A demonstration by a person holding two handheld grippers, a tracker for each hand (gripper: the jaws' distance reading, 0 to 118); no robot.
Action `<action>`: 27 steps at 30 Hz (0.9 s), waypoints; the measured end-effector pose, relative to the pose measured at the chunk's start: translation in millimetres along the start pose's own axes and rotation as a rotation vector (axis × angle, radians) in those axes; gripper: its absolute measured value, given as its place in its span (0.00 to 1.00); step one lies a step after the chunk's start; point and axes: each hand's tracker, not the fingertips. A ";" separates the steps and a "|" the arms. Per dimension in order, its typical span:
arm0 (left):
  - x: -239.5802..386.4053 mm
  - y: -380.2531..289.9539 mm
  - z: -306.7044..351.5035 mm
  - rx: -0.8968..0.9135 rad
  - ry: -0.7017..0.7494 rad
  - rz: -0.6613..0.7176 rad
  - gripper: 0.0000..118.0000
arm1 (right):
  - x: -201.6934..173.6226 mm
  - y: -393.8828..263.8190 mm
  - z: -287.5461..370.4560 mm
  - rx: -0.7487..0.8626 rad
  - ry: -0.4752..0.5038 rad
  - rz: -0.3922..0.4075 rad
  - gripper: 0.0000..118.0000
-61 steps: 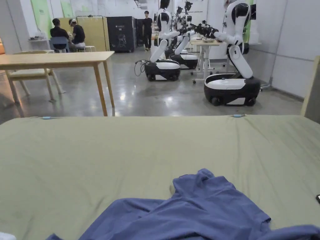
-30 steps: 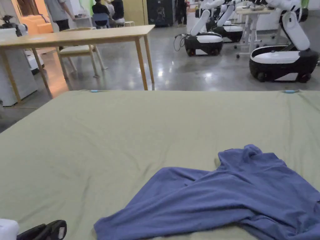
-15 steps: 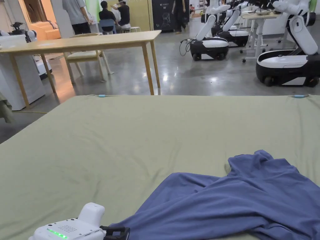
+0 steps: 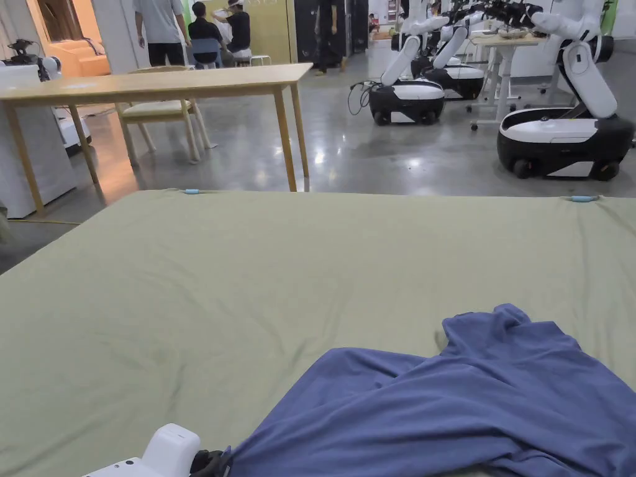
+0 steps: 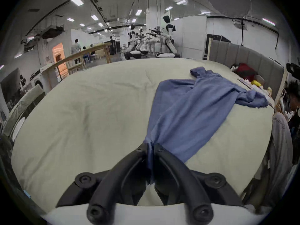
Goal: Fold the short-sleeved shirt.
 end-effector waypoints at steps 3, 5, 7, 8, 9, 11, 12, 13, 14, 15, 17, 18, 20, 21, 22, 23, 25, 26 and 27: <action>5.6 0.3 15.8 0.037 -0.019 -0.027 0.05 | 3.4 12.3 -13.9 -0.010 -0.007 0.056 0.02; 9.8 -0.3 22.4 0.044 -0.043 -0.033 0.05 | 7.7 24.9 -33.4 -0.023 -0.013 0.105 0.03; 13.2 -0.2 24.3 0.048 -0.048 -0.044 0.05 | 16.1 38.8 -65.4 -0.031 -0.015 0.132 0.02; 14.7 0.0 24.6 0.047 -0.053 -0.050 0.05 | 21.4 45.4 -83.5 -0.045 -0.011 0.144 0.02; 16.6 0.7 24.5 0.047 -0.059 -0.055 0.05 | 27.5 54.1 -108.9 -0.061 -0.011 0.158 0.02; 19.5 2.8 24.6 0.055 -0.069 -0.061 0.05 | 42.5 65.9 -161.6 -0.124 -0.001 0.179 0.02; 20.9 4.3 24.6 0.057 -0.074 -0.067 0.05 | 51.1 68.7 -194.8 -0.156 -0.014 0.212 0.03; 22.8 5.3 24.5 0.058 -0.071 -0.071 0.05 | 61.6 70.5 -226.7 -0.214 -0.016 0.224 0.03; 24.1 6.3 24.7 0.056 -0.068 -0.073 0.05 | 70.2 70.5 -257.0 -0.286 -0.002 0.217 0.03; 24.8 8.1 24.3 0.054 -0.069 -0.073 0.05 | 78.8 69.0 -288.4 -0.342 0.010 0.214 0.04; 26.6 9.1 25.4 0.051 -0.069 -0.078 0.05 | 99.1 59.7 -345.7 -0.449 0.062 0.217 0.36; 27.3 9.9 25.8 0.046 -0.065 -0.079 0.05 | 105.2 53.3 -374.2 -0.488 0.058 0.229 0.51; 25.4 11.4 25.6 0.040 -0.051 -0.075 0.05 | 113.4 38.3 -420.7 -0.589 0.040 0.268 0.58; 24.6 12.4 27.3 0.044 -0.048 -0.066 0.05 | 118.3 28.1 -442.2 -0.639 0.025 0.285 0.71; 23.7 13.6 28.5 0.046 -0.050 -0.055 0.05 | 122.1 20.4 -459.3 -0.674 0.012 0.287 0.73; 23.6 14.9 29.0 0.050 -0.046 -0.050 0.05 | 125.1 14.2 -472.2 -0.705 0.002 0.276 0.72; 22.8 17.1 29.9 0.059 -0.040 -0.046 0.05 | 130.7 2.3 -493.7 -0.751 0.003 0.227 0.72; 22.0 18.8 30.0 0.059 -0.044 -0.044 0.05 | 132.3 -2.5 -501.5 -0.764 0.017 0.202 0.72; 21.2 20.9 28.9 0.054 -0.050 -0.041 0.05 | 132.3 -7.6 -508.1 -0.781 0.023 0.179 0.72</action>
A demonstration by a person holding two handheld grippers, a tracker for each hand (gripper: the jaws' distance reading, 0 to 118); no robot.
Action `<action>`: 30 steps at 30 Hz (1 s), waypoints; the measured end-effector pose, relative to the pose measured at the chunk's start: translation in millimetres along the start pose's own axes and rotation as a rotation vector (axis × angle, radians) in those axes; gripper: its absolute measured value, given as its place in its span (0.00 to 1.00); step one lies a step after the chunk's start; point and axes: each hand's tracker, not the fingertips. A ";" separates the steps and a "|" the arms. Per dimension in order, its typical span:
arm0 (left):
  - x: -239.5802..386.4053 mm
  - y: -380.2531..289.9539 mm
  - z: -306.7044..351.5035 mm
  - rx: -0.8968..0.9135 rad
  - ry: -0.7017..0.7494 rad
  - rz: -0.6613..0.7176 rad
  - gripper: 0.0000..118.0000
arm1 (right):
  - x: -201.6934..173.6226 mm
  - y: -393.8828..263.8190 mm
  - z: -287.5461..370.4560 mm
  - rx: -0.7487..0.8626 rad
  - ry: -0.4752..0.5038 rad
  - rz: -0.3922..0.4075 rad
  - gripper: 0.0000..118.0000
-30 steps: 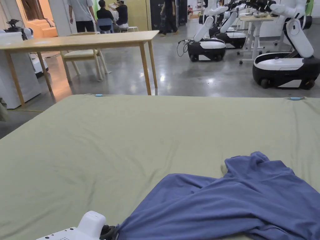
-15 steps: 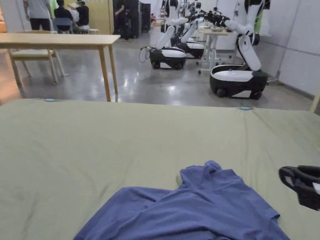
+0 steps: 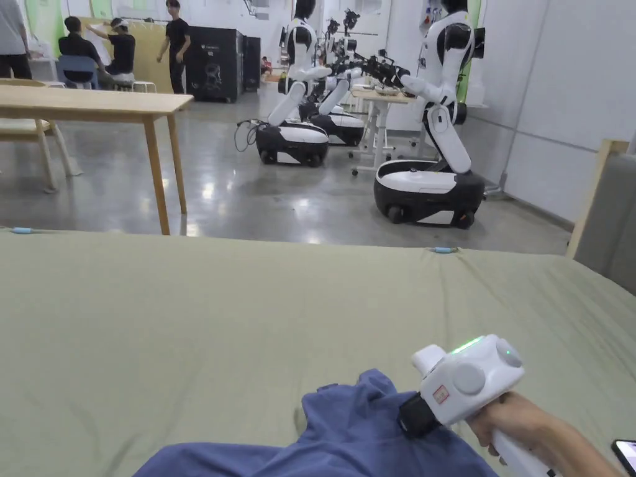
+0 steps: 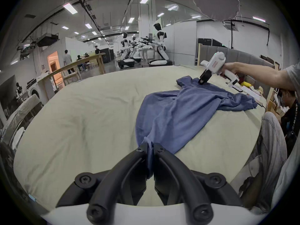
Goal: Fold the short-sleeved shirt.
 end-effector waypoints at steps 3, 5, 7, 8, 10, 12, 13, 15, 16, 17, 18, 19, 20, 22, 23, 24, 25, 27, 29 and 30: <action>0.1 3.6 -3.8 -0.010 0.011 0.000 0.05 | -8.5 -2.9 -2.5 -0.008 0.025 -0.021 0.57; -0.5 4.7 -6.7 -0.013 0.020 0.005 0.05 | -21.0 -8.8 9.3 0.037 0.056 0.058 0.20; -0.1 6.9 -10.1 -0.021 0.023 0.005 0.05 | -41.9 -15.5 13.7 0.023 -0.001 0.145 0.05; 0.3 7.4 -11.8 -0.025 0.028 0.001 0.05 | -49.9 -18.4 14.5 0.035 -0.065 0.176 0.04; 0.8 9.2 -13.6 -0.026 0.030 -0.006 0.05 | -59.8 -23.6 23.2 0.044 -0.045 0.158 0.04; -0.6 12.9 -14.6 -0.024 0.023 -0.008 0.05 | -64.9 -34.0 42.9 0.114 0.028 0.106 0.04; -2.2 16.0 -15.6 -0.017 0.020 -0.004 0.05 | -68.9 -40.5 55.6 0.161 0.029 0.097 0.04; -7.2 28.2 -19.0 -0.001 0.012 0.020 0.05 | -73.0 -49.3 89.5 0.249 0.040 0.081 0.04; -9.2 37.5 -19.9 0.012 0.013 0.022 0.05 | -73.6 -52.7 108.0 0.294 0.041 0.064 0.04; -9.6 47.5 -20.6 0.036 0.023 0.017 0.05 | -73.6 -54.6 125.2 0.336 0.034 0.053 0.04; -9.6 62.7 -21.5 0.061 0.034 0.003 0.05 | -72.5 -53.7 149.3 0.377 0.022 0.044 0.04; -9.2 79.5 -22.5 0.080 0.039 -0.008 0.05 | -70.5 -52.5 169.6 0.420 0.002 0.039 0.04; -8.2 95.4 -22.5 0.107 0.048 -0.015 0.05 | -67.4 -49.8 188.2 0.463 -0.027 0.031 0.04; -7.9 139.0 -23.5 0.179 0.040 -0.005 0.05 | -55.8 -35.5 234.2 0.535 -0.051 0.003 0.04; -8.7 159.6 -24.1 0.228 0.051 0.011 0.05 | -50.0 -28.7 256.2 0.578 -0.064 -0.005 0.04; -11.6 182.5 -25.7 0.269 0.061 0.035 0.04 | -43.8 -21.1 280.3 0.624 -0.074 -0.007 0.04; -15.0 207.1 -25.9 0.299 0.065 0.048 0.04 | -37.9 -13.1 303.5 0.671 -0.093 -0.014 0.04; -24.1 257.3 -25.0 0.374 0.059 0.085 0.04 | -27.1 7.1 346.1 0.738 -0.137 -0.031 0.04; -36.2 311.8 -23.8 0.397 0.030 0.133 0.03 | -15.6 28.4 387.8 0.788 -0.194 -0.041 0.04; -40.9 341.6 -21.2 0.408 0.046 0.151 0.03 | -9.3 42.2 408.4 0.820 -0.230 -0.053 0.04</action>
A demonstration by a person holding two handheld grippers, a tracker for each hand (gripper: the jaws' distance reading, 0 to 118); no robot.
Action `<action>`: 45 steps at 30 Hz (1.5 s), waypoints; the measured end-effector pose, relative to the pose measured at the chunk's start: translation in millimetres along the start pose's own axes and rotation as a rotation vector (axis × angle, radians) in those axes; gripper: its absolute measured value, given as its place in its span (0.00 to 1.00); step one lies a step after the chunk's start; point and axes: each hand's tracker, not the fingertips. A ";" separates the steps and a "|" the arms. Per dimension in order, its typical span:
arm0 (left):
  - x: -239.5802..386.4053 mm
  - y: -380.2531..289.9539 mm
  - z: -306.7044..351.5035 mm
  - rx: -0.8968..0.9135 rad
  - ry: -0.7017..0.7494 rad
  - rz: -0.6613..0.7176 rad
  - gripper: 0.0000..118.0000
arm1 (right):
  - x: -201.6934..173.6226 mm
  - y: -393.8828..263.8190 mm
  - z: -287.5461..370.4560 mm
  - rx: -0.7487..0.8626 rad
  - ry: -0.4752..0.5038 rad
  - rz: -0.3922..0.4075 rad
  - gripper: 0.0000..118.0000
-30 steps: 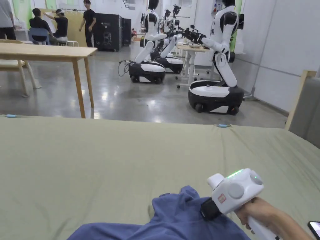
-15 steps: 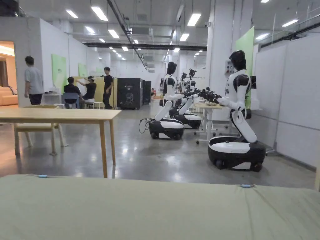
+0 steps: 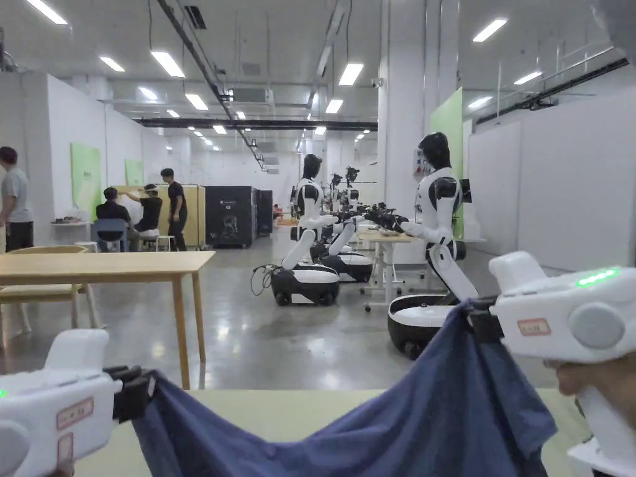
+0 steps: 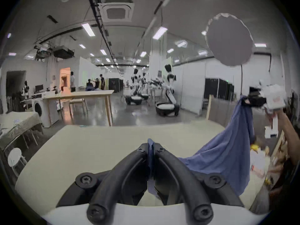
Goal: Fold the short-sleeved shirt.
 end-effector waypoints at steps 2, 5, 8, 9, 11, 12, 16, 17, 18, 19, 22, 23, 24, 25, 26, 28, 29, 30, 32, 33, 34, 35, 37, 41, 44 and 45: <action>4.3 53.7 -12.4 0.031 0.032 -0.024 0.03 | 17.7 45.3 7.7 0.055 -0.042 -0.005 0.04; 6.3 131.8 -25.5 0.074 0.128 -0.079 0.03 | 40.4 106.8 18.0 0.100 -0.110 -0.021 0.04; 6.8 191.7 -25.7 0.111 0.186 -0.049 0.03 | 63.6 150.9 20.5 0.094 -0.163 -0.057 0.04; 6.4 206.5 -26.0 0.130 0.197 -0.024 0.03 | 68.9 160.5 20.4 0.090 -0.175 -0.083 0.04; 7.0 228.0 -28.5 0.129 0.203 -0.011 0.03 | 74.5 174.8 18.0 0.096 -0.202 -0.128 0.04; 9.1 236.9 -29.3 0.130 0.211 -0.012 0.03 | 78.9 178.7 14.4 0.116 -0.204 -0.153 0.04; 12.4 253.1 -35.1 0.154 0.263 -0.027 0.03 | 87.0 186.7 6.5 0.174 -0.218 -0.227 0.04; 13.1 254.2 -36.1 0.160 0.270 -0.036 0.03 | 87.4 187.3 4.1 0.175 -0.215 -0.223 0.04; 12.7 253.3 -39.0 0.166 0.270 -0.041 0.03 | 87.3 187.5 1.5 0.179 -0.211 -0.220 0.04; 12.8 252.5 -41.5 0.170 0.267 -0.046 0.03 | 86.2 187.8 -1.2 0.180 -0.211 -0.214 0.04; 10.9 243.6 -53.7 0.166 0.273 -0.030 0.03 | 89.1 180.5 -15.5 0.198 -0.221 -0.217 0.04; 9.3 238.1 -57.6 0.166 0.273 -0.019 0.03 | 89.4 175.8 -19.3 0.206 -0.217 -0.232 0.04; 8.0 230.8 -62.9 0.164 0.272 -0.005 0.03 | 89.0 169.0 -24.2 0.209 -0.208 -0.244 0.04; 6.7 221.6 -68.3 0.156 0.278 0.014 0.03 | 88.5 159.2 -31.1 0.209 -0.202 -0.259 0.04; 3.7 210.4 -74.8 0.150 0.273 0.034 0.03 | 87.5 149.2 -38.5 0.200 -0.204 -0.264 0.04; -1.2 186.6 -89.2 0.107 0.279 0.042 0.03 | 85.6 125.1 -53.6 0.158 -0.228 -0.273 0.04; -3.2 175.5 -94.7 0.093 0.284 0.036 0.03 | 86.1 114.0 -59.6 0.146 -0.226 -0.281 0.04; -7.9 161.1 -102.8 0.078 0.281 0.033 0.03 | 87.2 99.9 -66.8 0.130 -0.216 -0.292 0.04; -14.3 134.3 -113.4 0.053 0.261 0.050 0.03 | 87.8 72.2 -77.8 0.114 -0.199 -0.304 0.04; -16.6 118.7 -119.0 0.044 0.254 0.071 0.03 | 87.9 57.2 -85.0 0.094 -0.188 -0.316 0.04; -20.3 103.6 -125.4 0.031 0.233 0.113 0.03 | 87.5 43.2 -91.9 0.075 -0.181 -0.328 0.04; -21.6 90.4 -130.4 0.023 0.221 0.133 0.03 | 86.6 30.5 -97.7 0.069 -0.175 -0.335 0.04; -21.2 61.6 -141.0 -0.006 0.216 0.126 0.03 | 82.4 3.2 -108.4 0.025 -0.164 -0.352 0.04; -20.1 17.6 -153.8 -0.081 0.209 0.124 0.03 | 77.9 -33.5 -119.7 -0.020 -0.156 -0.360 0.04; -21.0 -5.7 -155.3 -0.095 0.191 0.139 0.03 | 77.5 -54.4 -120.9 -0.041 -0.142 -0.378 0.04; -21.9 -11.1 -155.2 -0.102 0.188 0.145 0.03 | 77.0 -60.5 -119.4 -0.048 -0.140 -0.373 0.04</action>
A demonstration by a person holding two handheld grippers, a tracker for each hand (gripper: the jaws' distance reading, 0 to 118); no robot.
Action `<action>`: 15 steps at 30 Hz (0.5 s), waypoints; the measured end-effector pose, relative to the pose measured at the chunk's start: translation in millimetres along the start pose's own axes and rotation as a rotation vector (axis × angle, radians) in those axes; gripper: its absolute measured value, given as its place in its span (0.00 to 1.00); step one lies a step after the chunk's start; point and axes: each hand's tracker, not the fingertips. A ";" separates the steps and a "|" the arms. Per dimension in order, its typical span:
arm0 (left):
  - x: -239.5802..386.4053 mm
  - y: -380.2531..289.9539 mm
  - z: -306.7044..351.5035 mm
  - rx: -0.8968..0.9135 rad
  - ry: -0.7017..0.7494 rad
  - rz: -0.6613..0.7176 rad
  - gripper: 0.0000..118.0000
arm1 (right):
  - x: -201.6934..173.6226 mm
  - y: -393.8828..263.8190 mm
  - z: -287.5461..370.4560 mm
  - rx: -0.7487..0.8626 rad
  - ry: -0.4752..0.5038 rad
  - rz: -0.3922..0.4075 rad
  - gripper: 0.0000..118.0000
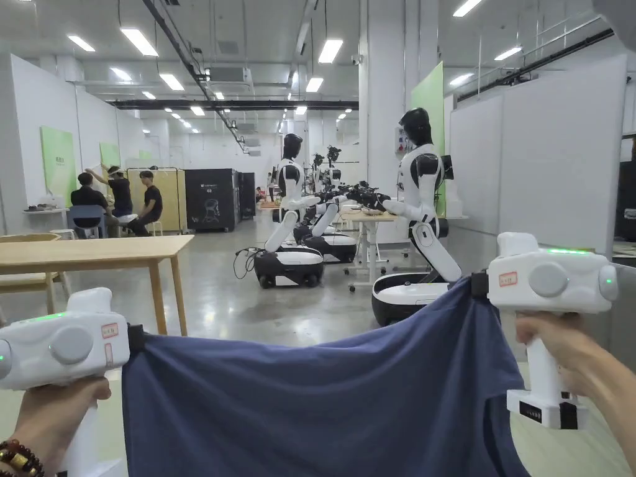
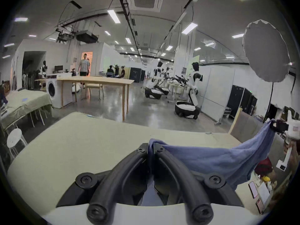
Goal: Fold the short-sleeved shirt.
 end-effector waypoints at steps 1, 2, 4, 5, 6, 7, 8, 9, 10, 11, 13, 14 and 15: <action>-1.6 -4.9 2.4 -0.005 -0.006 0.003 0.03 | 2.5 -6.3 2.7 -0.002 0.002 0.003 0.04; -3.3 -8.9 5.0 -0.009 -0.009 -0.001 0.03 | 5.3 -11.7 7.3 -0.002 0.007 0.006 0.04; -9.1 -19.6 16.1 -0.005 -0.034 -0.004 0.03 | 12.2 -27.9 24.7 0.028 0.032 -0.004 0.04; -12.0 -25.1 23.6 -0.010 -0.043 -0.014 0.03 | 15.4 -36.1 33.2 0.039 0.041 -0.002 0.04; -15.0 -35.0 35.8 0.006 -0.059 -0.023 0.03 | 19.5 -46.0 44.3 0.043 0.056 0.003 0.04; -18.7 -45.8 49.2 0.013 -0.082 -0.033 0.03 | 23.7 -55.6 56.7 0.044 0.068 0.013 0.04; -22.7 -56.6 62.2 0.016 -0.102 -0.033 0.03 | 26.2 -65.3 68.6 0.043 0.070 0.025 0.04; -28.2 -69.4 78.3 0.013 -0.132 -0.025 0.03 | 29.9 -77.0 83.8 0.041 0.084 0.038 0.04; -34.0 -83.5 94.4 0.002 -0.151 -0.022 0.03 | 33.2 -88.9 98.8 0.043 0.103 0.042 0.04; -41.4 -98.8 109.9 -0.013 -0.188 -0.007 0.03 | 34.2 -100.6 116.0 0.031 0.111 0.048 0.04; -59.6 -134.7 138.9 -0.042 -0.259 0.016 0.03 | 37.3 -131.9 152.5 0.018 0.199 0.059 0.04; -67.2 -152.3 152.1 -0.070 -0.262 0.018 0.03 | 36.9 -149.0 170.4 -0.009 0.237 0.095 0.04; -75.3 -172.6 166.8 -0.087 -0.246 0.011 0.03 | 35.3 -166.9 190.2 -0.036 0.270 0.139 0.04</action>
